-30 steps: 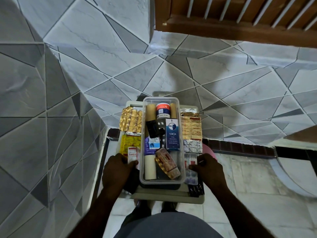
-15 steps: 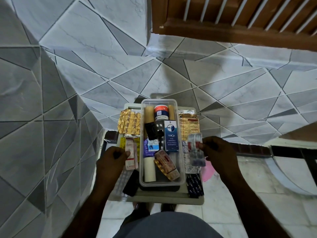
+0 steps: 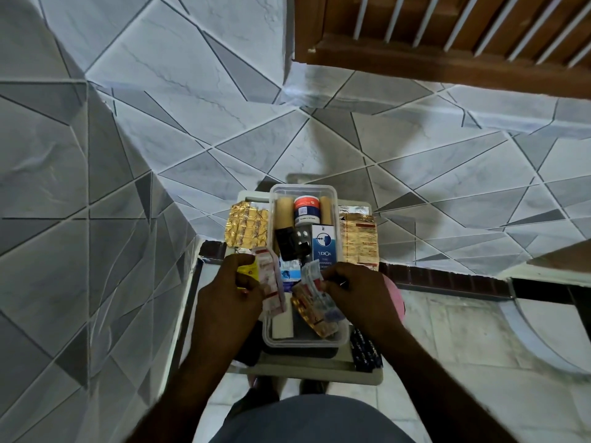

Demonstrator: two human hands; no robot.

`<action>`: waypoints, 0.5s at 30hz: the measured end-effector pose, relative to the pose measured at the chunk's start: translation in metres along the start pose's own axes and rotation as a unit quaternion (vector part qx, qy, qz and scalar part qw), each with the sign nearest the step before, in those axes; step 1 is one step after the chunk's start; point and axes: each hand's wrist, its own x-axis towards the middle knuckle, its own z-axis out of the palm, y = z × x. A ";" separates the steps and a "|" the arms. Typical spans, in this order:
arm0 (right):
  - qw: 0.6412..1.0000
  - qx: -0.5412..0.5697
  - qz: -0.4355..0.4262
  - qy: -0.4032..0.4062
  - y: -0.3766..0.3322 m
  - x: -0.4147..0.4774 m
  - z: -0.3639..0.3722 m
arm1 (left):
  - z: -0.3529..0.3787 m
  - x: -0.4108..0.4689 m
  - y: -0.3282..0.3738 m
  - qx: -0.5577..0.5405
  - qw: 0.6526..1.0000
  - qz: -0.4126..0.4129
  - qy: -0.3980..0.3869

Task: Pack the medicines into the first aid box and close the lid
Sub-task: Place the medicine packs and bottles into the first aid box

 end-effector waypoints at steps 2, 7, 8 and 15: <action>1.000 0.012 -0.005 -0.007 0.000 0.002 0.004 | 0.000 -0.003 0.001 -0.014 1.000 -0.008 -0.013; 1.000 0.008 -0.008 -0.010 0.005 0.006 0.004 | 0.019 -0.006 -0.006 0.000 0.994 -0.071 -0.086; 1.000 0.008 -0.008 -0.014 0.006 0.006 0.004 | 0.023 -0.007 -0.008 0.018 0.991 -0.079 -0.103; 0.995 -0.092 -0.040 -0.002 0.012 0.004 0.012 | 0.050 -0.009 -0.007 0.249 0.961 -0.017 -0.120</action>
